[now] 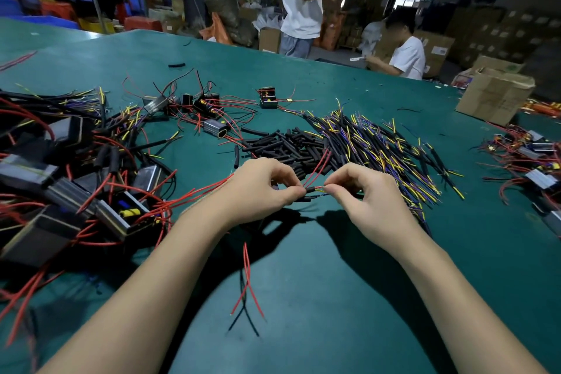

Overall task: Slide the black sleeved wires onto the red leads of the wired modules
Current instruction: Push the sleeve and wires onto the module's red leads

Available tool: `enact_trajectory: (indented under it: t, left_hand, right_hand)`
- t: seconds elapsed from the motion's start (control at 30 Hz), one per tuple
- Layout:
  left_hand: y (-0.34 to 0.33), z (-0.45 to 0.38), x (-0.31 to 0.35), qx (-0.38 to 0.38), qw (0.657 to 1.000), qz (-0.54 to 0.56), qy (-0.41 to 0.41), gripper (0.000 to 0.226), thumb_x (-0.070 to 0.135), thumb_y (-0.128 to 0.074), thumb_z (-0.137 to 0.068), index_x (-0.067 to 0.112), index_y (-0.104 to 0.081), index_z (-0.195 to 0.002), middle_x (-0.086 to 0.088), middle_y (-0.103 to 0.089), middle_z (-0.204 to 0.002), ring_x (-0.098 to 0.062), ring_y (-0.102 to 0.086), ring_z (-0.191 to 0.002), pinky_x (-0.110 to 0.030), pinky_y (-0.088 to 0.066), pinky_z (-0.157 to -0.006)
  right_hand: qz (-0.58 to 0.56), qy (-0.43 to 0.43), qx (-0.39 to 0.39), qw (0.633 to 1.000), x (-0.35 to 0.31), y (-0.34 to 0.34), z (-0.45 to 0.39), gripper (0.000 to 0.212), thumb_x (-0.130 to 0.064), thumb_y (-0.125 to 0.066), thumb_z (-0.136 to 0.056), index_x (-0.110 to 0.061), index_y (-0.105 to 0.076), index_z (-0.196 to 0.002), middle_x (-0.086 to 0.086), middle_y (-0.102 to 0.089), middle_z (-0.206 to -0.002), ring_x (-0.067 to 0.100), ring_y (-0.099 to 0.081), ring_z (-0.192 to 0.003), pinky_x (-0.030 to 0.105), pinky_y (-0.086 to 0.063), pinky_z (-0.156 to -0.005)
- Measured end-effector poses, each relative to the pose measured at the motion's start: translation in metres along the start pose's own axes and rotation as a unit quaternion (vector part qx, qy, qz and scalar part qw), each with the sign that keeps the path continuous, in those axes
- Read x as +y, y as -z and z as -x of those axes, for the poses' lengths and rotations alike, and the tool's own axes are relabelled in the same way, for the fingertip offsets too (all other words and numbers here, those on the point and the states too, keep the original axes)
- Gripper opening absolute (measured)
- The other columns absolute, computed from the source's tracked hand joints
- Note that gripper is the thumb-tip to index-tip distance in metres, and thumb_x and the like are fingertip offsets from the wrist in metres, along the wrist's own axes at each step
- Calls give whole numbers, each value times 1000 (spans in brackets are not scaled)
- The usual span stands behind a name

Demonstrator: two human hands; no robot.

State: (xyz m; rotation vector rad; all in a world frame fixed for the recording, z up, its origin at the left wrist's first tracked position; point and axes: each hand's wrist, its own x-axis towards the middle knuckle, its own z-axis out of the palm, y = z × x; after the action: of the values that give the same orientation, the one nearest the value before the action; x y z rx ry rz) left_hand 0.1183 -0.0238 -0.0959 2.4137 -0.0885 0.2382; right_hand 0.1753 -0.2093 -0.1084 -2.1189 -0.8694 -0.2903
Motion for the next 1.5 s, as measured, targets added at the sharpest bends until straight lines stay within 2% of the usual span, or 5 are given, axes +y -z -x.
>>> enact_trajectory:
  t: [0.47,0.7,0.93,1.1,1.5]
  left_hand:
    - [-18,-5,-1,107,990,-2,-92,10,25,-66,-87,20,-74,-85,3,-68,-80,-15,-58,-80,-33,-45,-76]
    - [-7,-4,-4,60,996,-13,-64,10,23,-67,-86,16,-74,-82,3,-70,-78,-12,-62,-74,-21,-45,-72]
    - [2,-2,-6,26,995,-98,-9,12,34,-62,-88,26,-70,-86,0,-57,-97,-19,-48,-103,-39,-38,-96]
    - [3,-3,-3,21,996,-82,-12,10,29,-63,-88,23,-71,-87,1,-62,-97,-19,-55,-100,-41,-42,-94]
    - [-4,-6,-3,21,993,-114,-28,7,31,-65,-84,25,-68,-81,6,-52,-88,-14,-45,-91,-39,-42,-93]
  right_hand:
    - [45,8,-10,999,-4,6,-1,6,-7,-68,-86,-11,-72,-88,-3,-67,-83,8,-60,-76,15,-46,-74]
    - [65,-55,-45,995,-3,14,-1,16,-19,-70,-85,-32,-65,-76,-16,-63,-74,10,-57,-78,35,-42,-85]
    - [121,-91,-81,985,-7,11,0,21,-29,-67,-87,-42,-58,-74,-23,-56,-72,8,-47,-85,36,-28,-91]
    - [42,-97,-28,994,-13,-4,-1,16,-31,-68,-84,-28,-66,-68,-14,-64,-66,9,-57,-69,52,-42,-92]
    - [78,-185,-97,975,-12,-12,-5,22,-24,-65,-82,-21,-53,-63,-9,-54,-61,18,-50,-70,46,-42,-90]
